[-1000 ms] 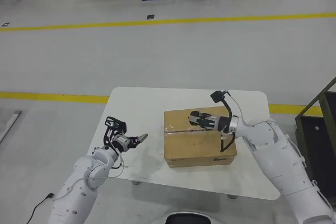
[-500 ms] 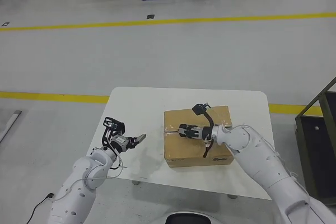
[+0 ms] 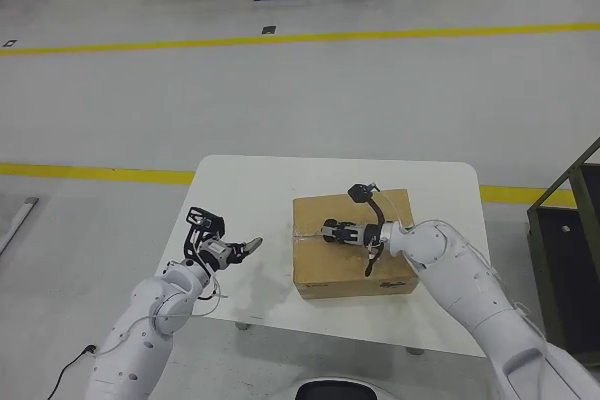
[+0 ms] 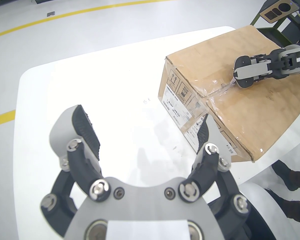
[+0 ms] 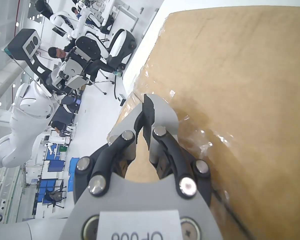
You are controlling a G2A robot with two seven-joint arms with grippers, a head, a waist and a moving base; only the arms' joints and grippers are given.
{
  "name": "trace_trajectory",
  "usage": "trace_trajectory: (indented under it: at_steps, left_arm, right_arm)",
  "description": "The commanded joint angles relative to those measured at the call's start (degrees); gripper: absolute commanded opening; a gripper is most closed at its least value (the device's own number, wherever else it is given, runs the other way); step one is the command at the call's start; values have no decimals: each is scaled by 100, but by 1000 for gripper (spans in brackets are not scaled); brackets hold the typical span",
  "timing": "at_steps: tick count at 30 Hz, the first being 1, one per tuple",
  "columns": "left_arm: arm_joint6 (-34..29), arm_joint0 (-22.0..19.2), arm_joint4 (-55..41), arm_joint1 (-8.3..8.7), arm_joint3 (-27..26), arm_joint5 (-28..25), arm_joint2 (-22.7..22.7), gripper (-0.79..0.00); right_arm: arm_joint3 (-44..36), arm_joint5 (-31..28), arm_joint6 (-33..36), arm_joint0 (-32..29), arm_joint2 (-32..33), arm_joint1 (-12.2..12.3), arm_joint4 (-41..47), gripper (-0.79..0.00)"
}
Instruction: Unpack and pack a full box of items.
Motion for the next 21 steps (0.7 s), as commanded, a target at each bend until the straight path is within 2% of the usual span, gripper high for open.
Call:
trace_trajectory:
  at_steps: [1,14,21]
  left_arm:
    - [8,-8,10,-1,0,4,8,0]
    - [35,-66,-2,-23,53,-16,114,0]
    - [6,-98,0,-38,57,-25,196,0]
  right_arm:
    - [38,3,16,6,35,6,-7,-785]
    - [-105,100,178,-165,525,228,-216,-785]
    - [-510,104,149,-459,1353,556,-229,-785]
